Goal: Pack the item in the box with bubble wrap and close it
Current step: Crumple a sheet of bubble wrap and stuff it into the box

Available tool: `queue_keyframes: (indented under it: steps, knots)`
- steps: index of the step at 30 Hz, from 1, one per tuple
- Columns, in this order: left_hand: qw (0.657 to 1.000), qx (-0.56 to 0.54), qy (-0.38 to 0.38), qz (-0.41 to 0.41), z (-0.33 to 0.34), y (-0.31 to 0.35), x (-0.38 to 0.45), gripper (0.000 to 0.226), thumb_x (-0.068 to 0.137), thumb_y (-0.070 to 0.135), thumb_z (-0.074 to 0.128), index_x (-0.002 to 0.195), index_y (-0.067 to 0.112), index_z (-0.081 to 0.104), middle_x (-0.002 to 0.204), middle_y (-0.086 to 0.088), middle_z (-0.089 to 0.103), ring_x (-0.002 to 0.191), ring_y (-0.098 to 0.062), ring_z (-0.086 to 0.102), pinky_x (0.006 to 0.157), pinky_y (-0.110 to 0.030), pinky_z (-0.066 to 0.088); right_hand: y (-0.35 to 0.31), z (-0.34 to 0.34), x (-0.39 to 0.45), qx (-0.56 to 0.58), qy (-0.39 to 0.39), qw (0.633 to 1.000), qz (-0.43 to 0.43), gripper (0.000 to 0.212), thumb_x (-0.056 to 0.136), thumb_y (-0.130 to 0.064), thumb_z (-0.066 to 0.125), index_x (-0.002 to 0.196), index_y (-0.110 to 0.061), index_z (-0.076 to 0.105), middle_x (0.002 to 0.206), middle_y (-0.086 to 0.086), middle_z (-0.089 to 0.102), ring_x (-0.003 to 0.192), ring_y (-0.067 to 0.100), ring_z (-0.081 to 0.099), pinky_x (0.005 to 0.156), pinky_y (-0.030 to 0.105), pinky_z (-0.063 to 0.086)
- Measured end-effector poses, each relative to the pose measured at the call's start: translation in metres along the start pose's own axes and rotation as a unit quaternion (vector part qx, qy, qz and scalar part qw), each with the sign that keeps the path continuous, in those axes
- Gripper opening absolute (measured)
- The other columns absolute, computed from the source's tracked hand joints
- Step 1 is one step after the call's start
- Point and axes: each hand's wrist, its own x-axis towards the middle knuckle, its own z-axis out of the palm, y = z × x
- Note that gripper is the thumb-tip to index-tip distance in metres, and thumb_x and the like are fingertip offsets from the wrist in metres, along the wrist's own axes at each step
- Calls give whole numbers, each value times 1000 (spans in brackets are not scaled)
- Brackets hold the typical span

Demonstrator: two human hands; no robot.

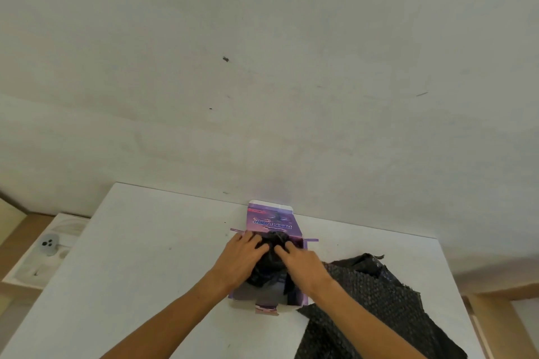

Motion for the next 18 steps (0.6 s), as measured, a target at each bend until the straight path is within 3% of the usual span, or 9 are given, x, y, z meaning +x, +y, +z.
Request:
queue_keyframes:
  steps: [6,8,11,13,15,18]
  knots:
    - [989,131,-62,14,7,-2,12,36,96,33,57,122,9,64,127,-10,65,120,-28,52,111,-41,33,-12,39,15,52,-56,995,65,81,95,-13,61,159,-16,11,152,15,36,135,32,41,111,41,38]
    - [984,151,-90,18,8,-1,18,46,94,39,60,125,5,62,128,-12,64,120,-29,52,113,-42,30,-11,39,22,94,-83,989,77,78,98,-16,55,160,-19,7,152,15,39,133,32,44,111,42,39]
    - [981,155,-114,14,6,-3,27,53,93,41,63,130,3,56,133,-15,60,123,-31,52,115,-42,29,-10,27,32,162,-103,978,87,66,101,-18,47,158,-21,16,147,14,47,128,33,50,107,42,42]
    - [985,132,-114,13,3,-8,34,40,98,30,57,129,4,58,133,-14,61,120,-30,56,112,-39,36,-8,23,35,177,-67,977,96,56,101,-20,48,153,-21,28,143,13,50,125,31,53,104,40,45]
    - [988,98,-122,1,-2,-14,38,30,101,22,51,124,6,62,128,-14,64,110,-29,62,104,-37,46,-8,27,30,160,23,982,98,45,99,-23,55,142,-19,42,141,7,50,123,27,54,100,36,49]
    - [993,40,-108,-23,-7,-19,42,23,101,18,51,117,7,62,122,-15,65,101,-31,65,92,-37,50,-14,39,17,94,126,987,-23,24,91,-24,66,113,-16,64,115,5,64,102,22,63,80,33,58]
